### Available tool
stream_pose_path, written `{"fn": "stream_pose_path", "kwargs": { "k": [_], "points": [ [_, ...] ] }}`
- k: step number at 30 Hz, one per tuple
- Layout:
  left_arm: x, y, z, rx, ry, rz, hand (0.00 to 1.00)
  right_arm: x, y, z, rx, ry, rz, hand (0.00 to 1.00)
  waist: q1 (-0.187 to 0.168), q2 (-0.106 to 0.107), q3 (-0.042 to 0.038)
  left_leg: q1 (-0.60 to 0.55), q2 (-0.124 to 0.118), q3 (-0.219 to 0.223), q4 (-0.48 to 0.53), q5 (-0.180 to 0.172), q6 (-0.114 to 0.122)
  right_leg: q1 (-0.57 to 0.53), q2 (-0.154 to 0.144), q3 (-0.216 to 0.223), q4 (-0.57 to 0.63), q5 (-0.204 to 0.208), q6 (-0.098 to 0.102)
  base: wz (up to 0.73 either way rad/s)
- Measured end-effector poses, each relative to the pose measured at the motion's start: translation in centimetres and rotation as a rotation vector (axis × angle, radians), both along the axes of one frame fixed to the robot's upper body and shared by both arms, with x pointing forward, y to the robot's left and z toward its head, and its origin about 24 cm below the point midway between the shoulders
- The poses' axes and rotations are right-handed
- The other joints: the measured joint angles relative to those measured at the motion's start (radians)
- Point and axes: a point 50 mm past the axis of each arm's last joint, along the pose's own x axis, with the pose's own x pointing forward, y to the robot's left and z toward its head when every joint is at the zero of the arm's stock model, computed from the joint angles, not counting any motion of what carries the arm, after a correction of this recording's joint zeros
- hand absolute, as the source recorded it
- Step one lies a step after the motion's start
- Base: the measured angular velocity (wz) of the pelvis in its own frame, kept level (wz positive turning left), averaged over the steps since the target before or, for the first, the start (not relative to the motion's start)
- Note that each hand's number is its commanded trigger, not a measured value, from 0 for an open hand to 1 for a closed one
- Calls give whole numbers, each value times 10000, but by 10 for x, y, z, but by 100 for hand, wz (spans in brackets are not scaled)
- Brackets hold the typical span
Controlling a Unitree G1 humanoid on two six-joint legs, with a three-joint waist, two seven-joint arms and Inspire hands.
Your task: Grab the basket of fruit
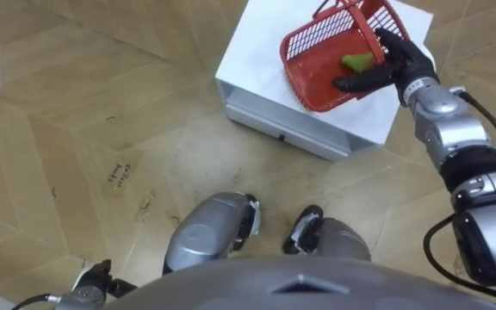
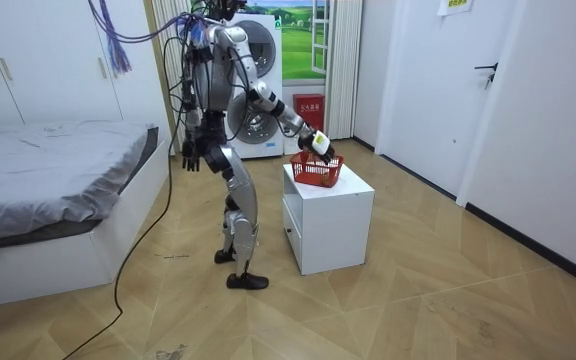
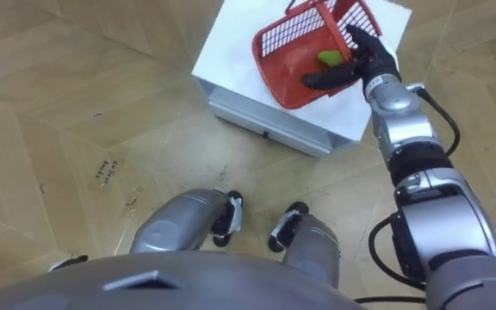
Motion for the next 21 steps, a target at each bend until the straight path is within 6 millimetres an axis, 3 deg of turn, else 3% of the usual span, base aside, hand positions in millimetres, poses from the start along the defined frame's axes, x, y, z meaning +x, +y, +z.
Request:
{"fn": "stream_pose_path", "kwargs": {
  "k": [1, 6, 13, 14, 21],
  "points": [
    [0, 0, 0, -13, -15, 21, 0, 0, 0, 1, 29, -29, 16, 0, -17, -77, -39, 110, 57, 10, -60, -2, -5, 147, 67, -17, -154, 46, 0, -6],
    [-2, -1, 0, -120, 45, 67, 0, 0, 1, 1, 161, -30, 89, 0, -73, -145, -47, 738, 280, 13, -425, -46, -81, 1023, 463, -19, -1068, 326, 5, -6],
    [-11, -1, 0, -35, -9, 684, 0, -3, 2, 15, 763, -903, 185, 0, -559, -212, -109, 1417, 288, 122, -1028, -32, -107, 1456, 518, 23, -1390, 310, 37, -7],
    [-14, 0, 1, -7, 41, 762, 0, -4, 4, 16, 820, -978, 257, 0, -601, -261, -162, 1576, 293, 209, -1212, -19, -106, 1525, 525, 37, -1476, 304, 46, -15],
    [-11, 2, 2, 109, -295, 1128, 0, -6, 5, 28, 1161, -1662, 386, 0, -965, -346, -204, 2582, 314, 454, -2049, 33, -95, 2193, 646, 315, -1897, 260, 113, -12]
  ]
}}
